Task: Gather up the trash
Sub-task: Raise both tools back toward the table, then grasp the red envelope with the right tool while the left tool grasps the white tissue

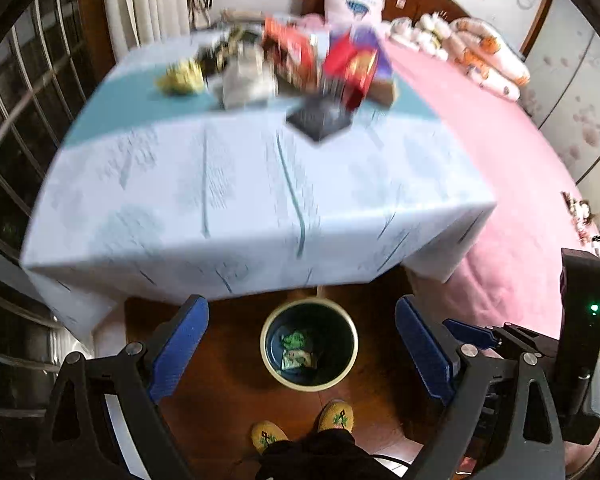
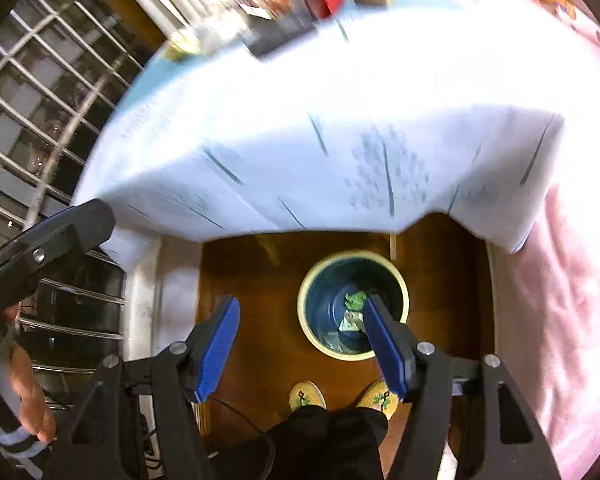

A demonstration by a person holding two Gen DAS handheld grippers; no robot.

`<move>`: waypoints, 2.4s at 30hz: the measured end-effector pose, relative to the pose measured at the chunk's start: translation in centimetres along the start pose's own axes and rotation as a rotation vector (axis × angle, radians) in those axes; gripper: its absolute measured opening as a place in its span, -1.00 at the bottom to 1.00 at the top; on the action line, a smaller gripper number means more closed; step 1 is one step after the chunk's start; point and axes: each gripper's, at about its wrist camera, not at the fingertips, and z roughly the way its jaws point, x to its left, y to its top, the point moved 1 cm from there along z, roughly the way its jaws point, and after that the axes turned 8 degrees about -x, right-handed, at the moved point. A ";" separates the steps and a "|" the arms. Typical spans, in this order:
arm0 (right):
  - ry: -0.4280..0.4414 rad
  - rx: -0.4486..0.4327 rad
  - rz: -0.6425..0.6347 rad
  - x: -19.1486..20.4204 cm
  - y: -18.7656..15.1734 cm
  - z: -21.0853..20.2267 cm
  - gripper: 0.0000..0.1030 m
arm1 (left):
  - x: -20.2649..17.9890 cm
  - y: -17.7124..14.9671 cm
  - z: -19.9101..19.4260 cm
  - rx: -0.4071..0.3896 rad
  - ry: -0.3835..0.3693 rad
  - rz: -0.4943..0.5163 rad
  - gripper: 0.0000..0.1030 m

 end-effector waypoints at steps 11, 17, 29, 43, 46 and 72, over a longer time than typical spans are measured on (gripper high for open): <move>-0.069 -0.240 -0.095 5.4 5.6 -10.7 0.25 | 1.4 6.7 -9.7 -0.184 -0.015 0.084 0.82; -0.052 -0.305 -0.073 5.8 8.3 -13.2 0.25 | 2.0 8.5 -10.6 -0.196 0.014 0.091 0.81; 0.027 -0.292 -0.085 4.1 15.7 -10.1 0.25 | 2.9 13.6 -6.0 -0.149 0.024 -0.016 0.81; 0.137 -0.072 0.019 -5.0 27.6 5.4 0.25 | 2.6 22.6 11.2 0.019 0.154 -0.169 0.81; 0.163 -0.021 0.031 -6.2 28.8 8.5 0.21 | 3.2 23.2 14.8 0.058 0.177 -0.208 0.81; 0.351 0.002 -0.043 -6.3 31.0 12.2 -0.70 | 6.4 22.3 25.7 0.232 0.194 -0.281 0.40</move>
